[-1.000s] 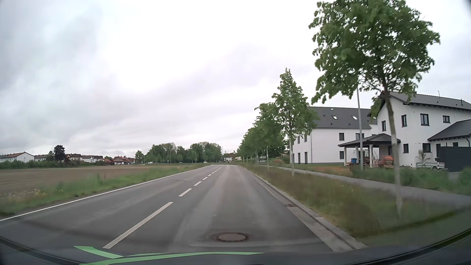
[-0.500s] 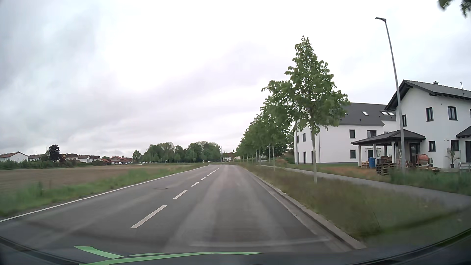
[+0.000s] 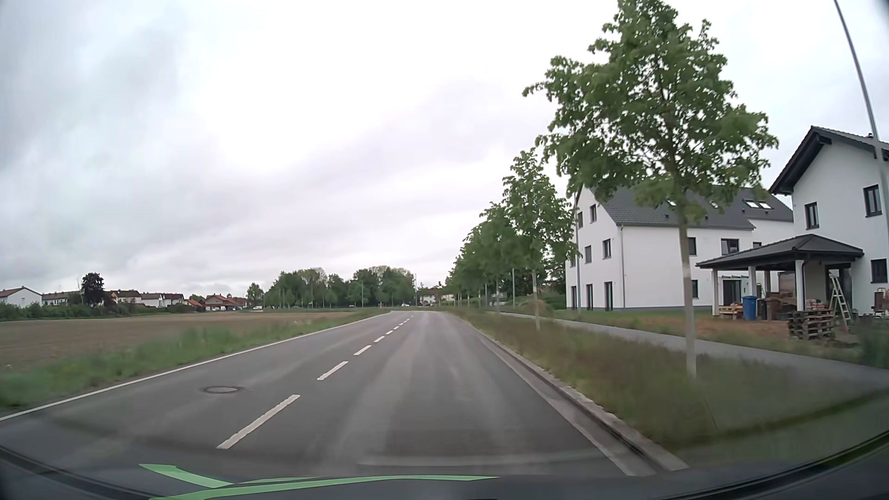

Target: Follow the waypoints while adhering to traffic rules and regulations

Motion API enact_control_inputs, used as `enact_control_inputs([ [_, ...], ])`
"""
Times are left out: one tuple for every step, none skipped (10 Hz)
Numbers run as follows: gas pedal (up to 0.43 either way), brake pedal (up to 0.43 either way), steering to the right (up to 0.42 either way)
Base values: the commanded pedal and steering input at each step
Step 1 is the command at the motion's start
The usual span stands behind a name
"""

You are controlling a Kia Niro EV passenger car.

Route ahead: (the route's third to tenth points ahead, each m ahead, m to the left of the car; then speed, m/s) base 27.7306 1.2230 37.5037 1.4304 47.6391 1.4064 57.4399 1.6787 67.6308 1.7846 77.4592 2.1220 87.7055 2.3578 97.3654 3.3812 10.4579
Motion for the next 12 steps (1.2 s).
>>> enact_control_inputs([
  [0.118, 0.000, -0.008],
  [0.118, 0.000, -0.008],
  [0.118, 0.000, -0.008],
  [0.118, 0.000, -0.008],
  [0.118, 0.000, -0.008],
  [0.118, 0.000, -0.008],
  [0.118, 0.000, -0.007],
  [0.118, 0.000, -0.006],
  [0.118, 0.000, -0.005],
  [0.110, 0.000, -0.005],
  [0.110, 0.000, -0.005],
  [0.110, 0.000, -0.004],
])
